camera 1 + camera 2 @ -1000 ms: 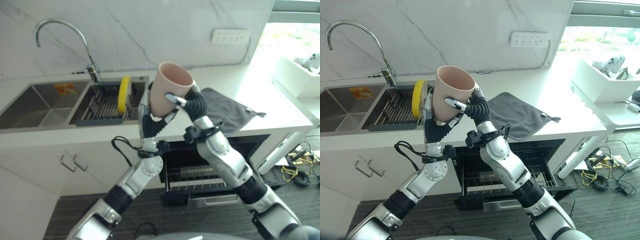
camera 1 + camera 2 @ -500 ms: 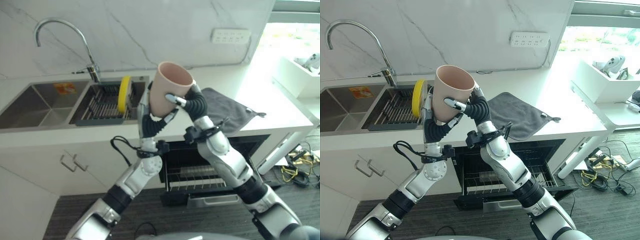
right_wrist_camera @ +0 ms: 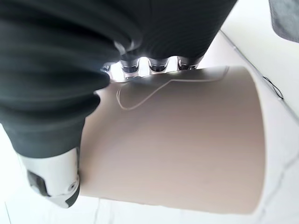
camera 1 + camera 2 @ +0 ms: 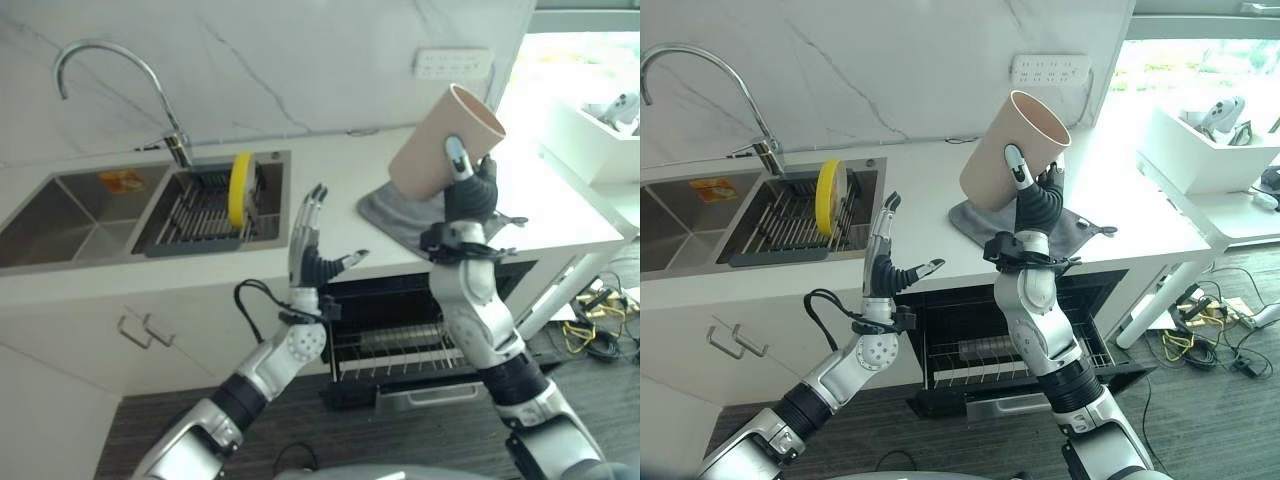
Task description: Place the dishes in the dishwasher.
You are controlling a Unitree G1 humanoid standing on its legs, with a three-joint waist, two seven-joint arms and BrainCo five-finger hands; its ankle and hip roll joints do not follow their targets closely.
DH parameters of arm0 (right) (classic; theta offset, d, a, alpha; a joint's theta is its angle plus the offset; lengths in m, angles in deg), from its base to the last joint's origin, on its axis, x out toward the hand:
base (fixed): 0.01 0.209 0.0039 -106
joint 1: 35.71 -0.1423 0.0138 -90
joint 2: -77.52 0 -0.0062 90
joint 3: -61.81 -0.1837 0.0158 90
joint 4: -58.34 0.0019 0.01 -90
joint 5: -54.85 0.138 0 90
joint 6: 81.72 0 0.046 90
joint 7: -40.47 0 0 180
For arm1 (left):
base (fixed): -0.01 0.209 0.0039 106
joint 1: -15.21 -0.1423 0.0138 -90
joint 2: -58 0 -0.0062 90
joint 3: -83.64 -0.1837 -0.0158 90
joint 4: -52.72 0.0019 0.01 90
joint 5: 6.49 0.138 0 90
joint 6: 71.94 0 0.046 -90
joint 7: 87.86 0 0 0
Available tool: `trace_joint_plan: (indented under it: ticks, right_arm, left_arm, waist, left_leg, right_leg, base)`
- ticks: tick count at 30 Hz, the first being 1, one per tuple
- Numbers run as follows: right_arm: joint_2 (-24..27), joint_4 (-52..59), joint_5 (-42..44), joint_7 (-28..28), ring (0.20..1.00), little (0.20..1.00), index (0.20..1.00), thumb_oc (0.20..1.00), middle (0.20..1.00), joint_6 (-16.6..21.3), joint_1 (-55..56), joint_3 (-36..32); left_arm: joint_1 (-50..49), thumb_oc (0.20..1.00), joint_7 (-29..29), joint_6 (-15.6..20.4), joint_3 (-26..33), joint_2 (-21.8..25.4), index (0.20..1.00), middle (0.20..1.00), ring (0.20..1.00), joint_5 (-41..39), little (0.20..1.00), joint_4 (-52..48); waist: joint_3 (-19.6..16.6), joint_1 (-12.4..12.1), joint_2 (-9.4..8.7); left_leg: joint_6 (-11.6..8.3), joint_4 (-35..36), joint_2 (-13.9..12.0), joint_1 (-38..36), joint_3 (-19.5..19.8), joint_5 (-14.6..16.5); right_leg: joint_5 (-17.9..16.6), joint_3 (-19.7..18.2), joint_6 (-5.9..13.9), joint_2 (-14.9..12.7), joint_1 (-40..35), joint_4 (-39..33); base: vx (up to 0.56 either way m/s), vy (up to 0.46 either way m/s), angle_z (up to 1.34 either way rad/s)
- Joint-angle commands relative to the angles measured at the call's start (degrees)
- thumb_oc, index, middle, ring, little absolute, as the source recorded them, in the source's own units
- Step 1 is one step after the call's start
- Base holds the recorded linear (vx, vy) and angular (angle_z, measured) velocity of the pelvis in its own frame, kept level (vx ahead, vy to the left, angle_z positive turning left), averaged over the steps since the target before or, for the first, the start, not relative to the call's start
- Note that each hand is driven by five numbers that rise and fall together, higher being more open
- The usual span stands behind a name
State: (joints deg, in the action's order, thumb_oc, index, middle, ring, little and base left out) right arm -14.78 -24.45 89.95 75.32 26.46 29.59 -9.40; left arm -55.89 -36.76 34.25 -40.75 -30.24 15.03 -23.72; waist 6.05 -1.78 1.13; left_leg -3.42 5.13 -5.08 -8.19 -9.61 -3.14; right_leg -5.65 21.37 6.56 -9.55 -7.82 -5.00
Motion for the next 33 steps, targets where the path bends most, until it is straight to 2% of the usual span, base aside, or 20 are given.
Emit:
trace_joint_plan:
  ticks: [1, 3, 7, 10, 11, 14, 17, 19, 22, 25, 26, 27, 31, 33]
  right_arm:
    - [-1.7, 2.8, 0.2, -0.1, 0.200, 0.200, 0.200, 0.200, 0.200, 6.3, -3.4, -2.2]
    - [-1.1, 3.0, 0.7, -0.6, 0.200, 0.200, 0.200, 0.200, 0.200, 7.0, -2.5, -3.1]
    - [0.1, 3.9, 0.5, -2.0, 0.200, 0.200, 0.200, 0.200, 0.200, 7.6, -0.5, -4.9]
    - [2.0, 5.0, 2.0, -3.7, 0.200, 0.200, 0.200, 0.200, 0.200, 8.1, 2.4, -7.1]
    - [2.7, 5.2, 2.8, -5.2, 0.200, 0.200, 0.200, 0.200, 0.200, 8.3, 3.8, -8.1]
    - [3.8, 4.9, 4.1, -7.1, 0.200, 0.200, 0.200, 0.200, 0.200, 8.6, 5.5, -9.8]
    - [4.5, 4.4, 5.4, -8.2, 0.200, 0.200, 0.200, 0.200, 0.200, 8.8, 5.9, -10.8]
    - [5.4, 3.6, 7.2, -9.4, 0.200, 0.200, 0.200, 0.200, 0.200, 8.9, 5.7, -11.0]
    - [6.0, 3.5, 7.8, -9.7, 0.200, 0.200, 0.200, 0.200, 0.200, 8.3, 5.7, -10.6]
    - [6.5, 3.2, 8.5, -10.6, 0.200, 0.200, 0.200, 0.200, 0.200, 7.4, 5.9, -10.5]
    - [7.5, 2.5, 8.3, -12.3, 0.200, 0.200, 0.200, 0.200, 0.200, 4.5, 6.1, -10.4]
    - [7.9, 1.9, 7.0, -12.7, 0.200, 0.200, 0.200, 0.200, 0.200, 3.5, 6.2, -10.3]
    - [8.9, -0.5, 1.6, -12.0, 0.200, 0.200, 0.200, 0.200, 0.200, 1.4, 6.7, -9.9]
    - [9.7, -2.1, 2.0, -12.3, 0.200, 0.200, 0.200, 0.200, 0.200, 1.2, 8.7, -10.1]
  left_arm:
    - [5.3, 1.000, 0.0, 1.4, -0.6, 1.9, 1.000, 1.000, 1.000, 1.5, 1.000, -0.6]
    - [4.6, 1.000, -2.3, 1.5, 0.0, 2.4, 1.000, 1.000, 1.000, 0.2, 1.000, -0.8]
    - [3.5, 1.000, -10.8, 2.6, 0.2, 3.6, 1.000, 1.000, 1.000, -1.7, 1.000, -1.5]
    - [2.5, 1.000, -21.0, 3.6, -0.5, 5.7, 1.000, 1.000, 1.000, -3.8, 1.000, -3.7]
    - [2.1, 1.000, -26.5, 4.8, -1.5, 6.2, 1.000, 1.000, 1.000, -5.6, 1.000, -4.6]
    - [1.0, 1.000, -34.9, 5.4, -3.1, 6.9, 1.000, 1.000, 1.000, -8.8, 1.000, -6.2]
    - [0.5, 1.000, -42.8, 4.9, -5.5, 7.1, 1.000, 1.000, 1.000, -10.3, 1.000, -7.7]
    - [0.7, 1.000, -51.4, 3.3, -9.3, 7.0, 1.000, 1.000, 1.000, -11.6, 1.000, -7.8]
    - [1.1, 1.000, -54.6, 3.3, -11.8, 7.7, 1.000, 1.000, 1.000, -12.2, 1.000, -6.8]
    - [1.1, 1.000, -54.8, 2.2, -12.9, 8.1, 1.000, 1.000, 1.000, -12.0, 1.000, -5.6]
    - [0.7, 1.000, -54.5, -0.1, -13.2, 8.4, 1.000, 1.000, 1.000, -11.2, 1.000, -2.5]
    - [0.3, 1.000, -53.9, -1.0, -13.1, 8.3, 1.000, 1.000, 1.000, -10.1, 1.000, -0.9]
    - [-0.5, 1.000, -51.8, -1.0, -12.5, 8.0, 1.000, 1.000, 1.000, -6.7, 1.000, 3.3]
    - [-1.2, 1.000, -50.6, -2.2, -12.0, 8.0, 1.000, 1.000, 1.000, -5.8, 1.000, 4.7]
  waist:
    - [-0.1, -0.2, -2.22]
    - [-0.1, 0.0, -2.23]
    - [0.0, 0.6, -2.23]
    - [0.1, 1.6, -2.05]
    - [0.2, 2.2, -1.94]
    - [0.2, 2.9, -1.80]
    - [0.2, 3.5, -1.75]
    - [0.2, 4.8, -1.64]
    - [0.3, 5.8, -1.31]
    - [0.4, 6.4, -1.10]
    - [0.9, 6.9, -0.88]
    - [1.1, 7.0, -0.81]
    - [2.0, 7.3, -0.77]
    - [2.6, 7.5, -0.82]
  left_leg:
    - [1.78, -0.1, 2.3, -2.6, -3.0, 5.9]
    - [1.80, -0.1, 2.2, -2.7, -3.2, 5.9]
    - [1.86, -0.1, 2.2, -2.8, -3.9, 5.8]
    - [1.87, -0.1, 2.0, -3.1, -4.9, 5.7]
    - [1.92, -0.1, 2.0, -3.2, -5.5, 5.7]
    - [1.89, -0.3, 1.9, -3.2, -6.2, 5.7]
    - [1.88, -0.4, 1.8, -3.3, -6.8, 5.8]
    - [1.73, -0.3, 1.6, -3.3, -7.8, 5.8]
    - [1.52, -0.4, 1.3, -3.4, -8.6, 5.7]
    - [1.36, -0.6, 1.2, -3.3, -9.2, 5.6]
    - [1.10, -0.8, 1.0, -2.9, -9.8, 5.4]
    - [0.97, -0.9, 0.9, -2.6, -10.0, 5.3]
    - [0.77, -1.4, 0.7, -1.7, -10.2, 5.0]
    - [0.76, -1.9, 0.6, -1.2, -10.3, 5.1]
  right_leg:
    - [3.2, -6.1, 1.12, -0.3, -2.3, 0.8]
    - [3.1, -6.2, 1.15, -0.3, -2.2, 0.8]
    - [3.0, -6.6, 1.16, -0.1, -1.9, 0.8]
    - [2.9, -7.1, 1.27, 0.2, -1.5, 0.8]
    - [2.8, -7.5, 1.35, 0.3, -1.3, 0.7]
    - [2.7, -7.8, 1.55, 0.6, -0.9, 0.6]
    - [2.6, -8.3, 1.65, 0.8, -0.6, 0.6]
    - [2.5, -8.9, 1.80, 1.2, -0.1, 0.5]
    - [2.5, -9.6, 1.84, 1.4, 0.3, 0.5]
    - [2.4, -9.9, 1.85, 1.5, 0.7, 0.5]
    - [2.4, -10.1, 1.86, 1.4, 1.2, 0.5]
    - [2.3, -10.1, 1.90, 1.4, 1.5, 0.5]
    - [2.1, -10.2, 1.98, 1.2, 2.5, 0.5]
    - [1.9, -10.3, 2.07, 1.0, 3.0, 0.5]
  base:
    - [0.00, 0.000, 0.00]
    - [0.00, 0.000, 0.00]
    - [0.00, 0.000, 0.00]
    - [0.00, 0.000, 0.00]
    - [-0.02, -0.018, -0.03]
    - [-0.02, -0.031, -0.04]
    - [-0.02, -0.047, -0.05]
    - [0.00, -0.079, -0.23]
    - [0.01, -0.055, -0.13]
    - [0.02, -0.041, -0.19]
    - [0.03, -0.039, -0.05]
    - [0.02, -0.036, -0.06]
    - [0.00, -0.005, -0.15]
    - [0.00, 0.000, 0.00]
